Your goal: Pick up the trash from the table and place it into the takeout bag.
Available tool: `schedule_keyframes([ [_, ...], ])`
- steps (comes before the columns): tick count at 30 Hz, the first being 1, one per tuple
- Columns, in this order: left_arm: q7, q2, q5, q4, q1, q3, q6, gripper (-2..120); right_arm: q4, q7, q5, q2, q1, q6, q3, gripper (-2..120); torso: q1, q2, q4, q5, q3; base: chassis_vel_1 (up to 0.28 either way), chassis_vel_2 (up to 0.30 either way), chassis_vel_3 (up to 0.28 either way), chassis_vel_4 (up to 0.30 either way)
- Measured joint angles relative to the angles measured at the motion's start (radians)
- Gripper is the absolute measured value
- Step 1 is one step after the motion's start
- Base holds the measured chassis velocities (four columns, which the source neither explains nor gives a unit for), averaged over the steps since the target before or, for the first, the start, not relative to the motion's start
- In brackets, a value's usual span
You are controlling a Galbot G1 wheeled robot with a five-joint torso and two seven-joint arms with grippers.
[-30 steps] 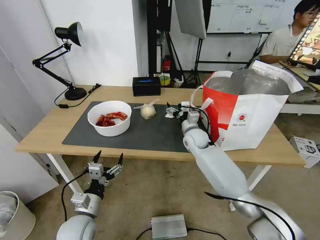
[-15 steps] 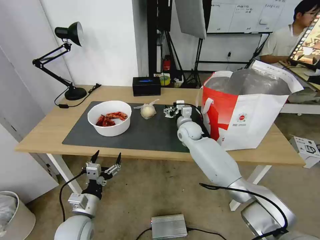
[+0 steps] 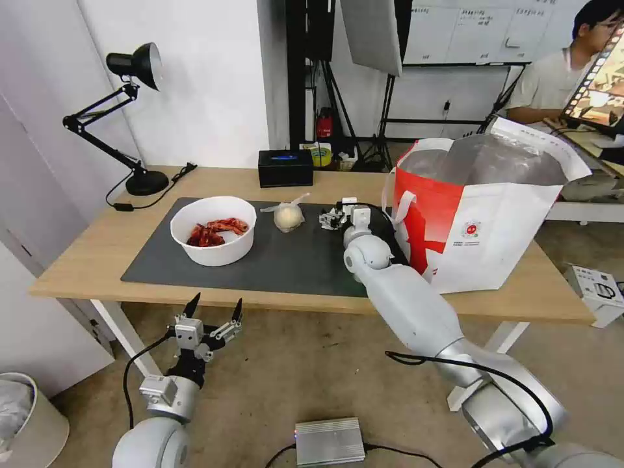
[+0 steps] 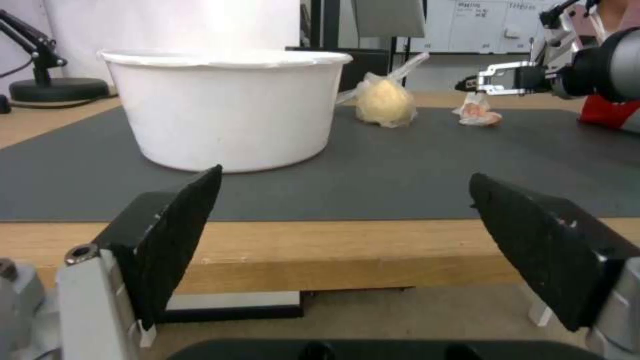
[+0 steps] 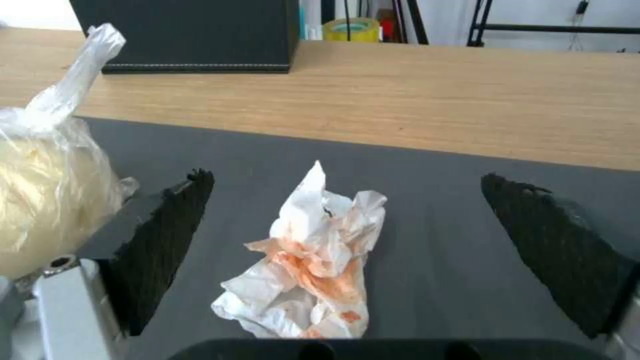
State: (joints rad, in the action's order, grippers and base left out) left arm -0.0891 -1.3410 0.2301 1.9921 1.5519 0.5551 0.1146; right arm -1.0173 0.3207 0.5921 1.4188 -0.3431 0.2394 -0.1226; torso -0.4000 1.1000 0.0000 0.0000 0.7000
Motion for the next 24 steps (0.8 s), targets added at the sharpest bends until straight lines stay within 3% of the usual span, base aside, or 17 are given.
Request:
schedule_keyframes([
  [6,0.0,-0.002,-0.001,-0.001,0.002,0.003,0.002,100,0.013,-0.007,-0.006,0.009,-0.005,-0.002,0.008,95,0.0,0.0,0.0,0.0,0.0,0.0,0.0,0.0,0.0],
  [24,-0.001,-0.015,-0.006,0.004,0.024,0.006,0.02,100,0.038,0.0,-0.014,0.029,-0.018,0.004,0.027,34,0.0,0.0,0.0,0.0001,0.0,0.0,0.0,0.0,0.0],
])
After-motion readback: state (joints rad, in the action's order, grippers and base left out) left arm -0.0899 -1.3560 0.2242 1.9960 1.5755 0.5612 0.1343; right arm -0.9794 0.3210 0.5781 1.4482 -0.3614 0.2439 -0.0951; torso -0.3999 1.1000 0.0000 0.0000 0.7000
